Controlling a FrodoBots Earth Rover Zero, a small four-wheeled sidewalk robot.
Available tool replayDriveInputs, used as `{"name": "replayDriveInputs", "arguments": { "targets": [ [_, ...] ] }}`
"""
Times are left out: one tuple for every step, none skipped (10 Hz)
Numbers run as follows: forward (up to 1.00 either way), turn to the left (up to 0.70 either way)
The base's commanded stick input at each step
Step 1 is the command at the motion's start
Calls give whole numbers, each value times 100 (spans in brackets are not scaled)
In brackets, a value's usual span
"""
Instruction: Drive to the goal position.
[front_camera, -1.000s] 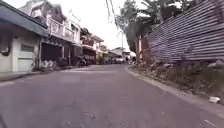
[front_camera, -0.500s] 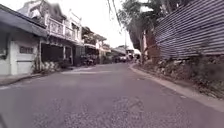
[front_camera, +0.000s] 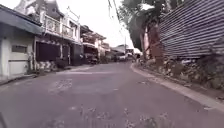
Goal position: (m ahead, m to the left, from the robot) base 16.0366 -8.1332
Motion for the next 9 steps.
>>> {"name": "replayDriveInputs", "arguments": {
  "targets": [
    [85,0],
    [85,0],
    [85,0],
    [85,0],
    [85,0],
    [85,0],
    [85,0],
    [85,0],
    [85,0]
  ]
}}
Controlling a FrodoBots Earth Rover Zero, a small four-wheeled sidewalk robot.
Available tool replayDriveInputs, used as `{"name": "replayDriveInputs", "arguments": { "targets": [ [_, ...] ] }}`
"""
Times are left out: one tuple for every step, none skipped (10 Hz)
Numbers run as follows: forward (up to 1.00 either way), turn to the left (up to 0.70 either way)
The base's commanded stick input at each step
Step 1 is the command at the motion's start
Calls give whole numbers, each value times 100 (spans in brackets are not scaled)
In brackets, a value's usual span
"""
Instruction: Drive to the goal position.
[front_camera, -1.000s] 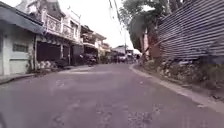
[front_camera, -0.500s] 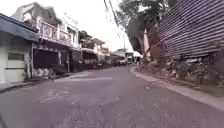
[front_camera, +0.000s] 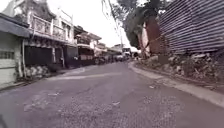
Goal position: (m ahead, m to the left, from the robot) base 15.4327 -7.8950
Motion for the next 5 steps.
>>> {"name": "replayDriveInputs", "arguments": {
  "targets": [
    [85,0],
    [85,0],
    [85,0],
    [85,0],
    [85,0]
  ]
}}
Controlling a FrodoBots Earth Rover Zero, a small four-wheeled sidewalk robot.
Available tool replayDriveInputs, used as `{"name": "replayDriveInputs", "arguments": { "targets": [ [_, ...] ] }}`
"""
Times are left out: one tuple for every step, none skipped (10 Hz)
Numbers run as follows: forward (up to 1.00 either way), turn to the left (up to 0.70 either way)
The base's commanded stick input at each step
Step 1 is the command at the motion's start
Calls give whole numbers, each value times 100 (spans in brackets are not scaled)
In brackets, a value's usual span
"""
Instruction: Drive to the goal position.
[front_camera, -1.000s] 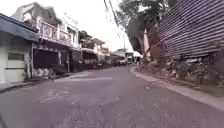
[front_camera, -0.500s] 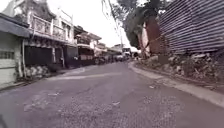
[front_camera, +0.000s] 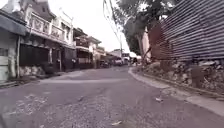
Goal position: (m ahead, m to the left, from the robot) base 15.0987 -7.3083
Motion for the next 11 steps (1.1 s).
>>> {"name": "replayDriveInputs", "arguments": {
  "targets": [
    [85,2],
    [85,17],
    [85,31],
    [85,14],
    [85,1],
    [85,0],
    [85,0],
    [85,0],
    [85,0],
    [85,0],
    [85,0]
  ]
}}
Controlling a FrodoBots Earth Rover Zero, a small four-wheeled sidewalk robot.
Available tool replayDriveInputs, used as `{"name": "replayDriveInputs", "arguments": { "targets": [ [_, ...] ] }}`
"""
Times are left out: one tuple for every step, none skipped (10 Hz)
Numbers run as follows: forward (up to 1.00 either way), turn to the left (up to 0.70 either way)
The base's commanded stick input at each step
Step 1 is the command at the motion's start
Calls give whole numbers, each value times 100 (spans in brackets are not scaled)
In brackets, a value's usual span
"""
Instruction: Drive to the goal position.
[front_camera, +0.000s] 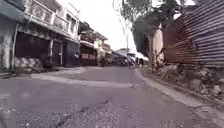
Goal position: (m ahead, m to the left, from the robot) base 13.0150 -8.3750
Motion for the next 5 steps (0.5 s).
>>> {"name": "replayDriveInputs", "arguments": {
  "targets": [
    [85,0],
    [85,0],
    [85,0],
    [85,0],
    [85,0]
  ]
}}
